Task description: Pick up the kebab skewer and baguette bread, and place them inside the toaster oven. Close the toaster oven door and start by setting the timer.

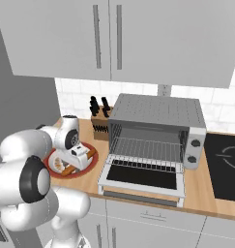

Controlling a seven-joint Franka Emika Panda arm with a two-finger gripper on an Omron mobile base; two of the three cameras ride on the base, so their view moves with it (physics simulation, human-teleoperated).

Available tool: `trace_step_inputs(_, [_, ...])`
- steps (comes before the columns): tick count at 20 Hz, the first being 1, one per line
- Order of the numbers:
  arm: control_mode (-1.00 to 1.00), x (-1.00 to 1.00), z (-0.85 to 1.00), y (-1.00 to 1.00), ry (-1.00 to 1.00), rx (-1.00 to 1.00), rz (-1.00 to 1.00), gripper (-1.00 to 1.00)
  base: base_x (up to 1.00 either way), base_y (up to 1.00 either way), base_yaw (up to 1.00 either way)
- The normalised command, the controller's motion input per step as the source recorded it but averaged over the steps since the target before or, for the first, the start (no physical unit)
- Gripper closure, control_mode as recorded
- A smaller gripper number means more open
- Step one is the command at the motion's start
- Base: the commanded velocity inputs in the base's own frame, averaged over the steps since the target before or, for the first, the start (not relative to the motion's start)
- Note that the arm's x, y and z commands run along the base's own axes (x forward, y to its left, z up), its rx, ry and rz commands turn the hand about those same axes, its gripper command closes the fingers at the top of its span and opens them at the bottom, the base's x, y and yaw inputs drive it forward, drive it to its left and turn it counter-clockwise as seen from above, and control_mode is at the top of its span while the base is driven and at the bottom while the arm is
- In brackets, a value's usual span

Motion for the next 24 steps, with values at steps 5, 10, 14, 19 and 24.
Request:
trace_step_inputs(5, [-1.00, 0.00, -0.01, 0.00, 0.00, 0.00, -0.08, -1.00, 0.00, 0.00, 0.00])
trace_step_inputs(10, [-1.00, -0.01, -0.06, 0.04, 0.00, 0.00, -0.06, 1.00, 0.00, 0.00, 0.00])
trace_step_inputs(14, [-1.00, 0.00, -0.20, 0.05, 0.00, 0.00, -0.03, 1.00, 0.00, 0.00, 0.00])
trace_step_inputs(19, [-1.00, 0.00, -0.04, 0.00, 0.00, 0.00, 0.00, 1.00, 0.00, 0.00, 0.00])
trace_step_inputs(24, [-1.00, -0.50, 0.97, -0.18, 0.00, 0.07, 0.00, 1.00, 0.00, 0.00, 0.00])
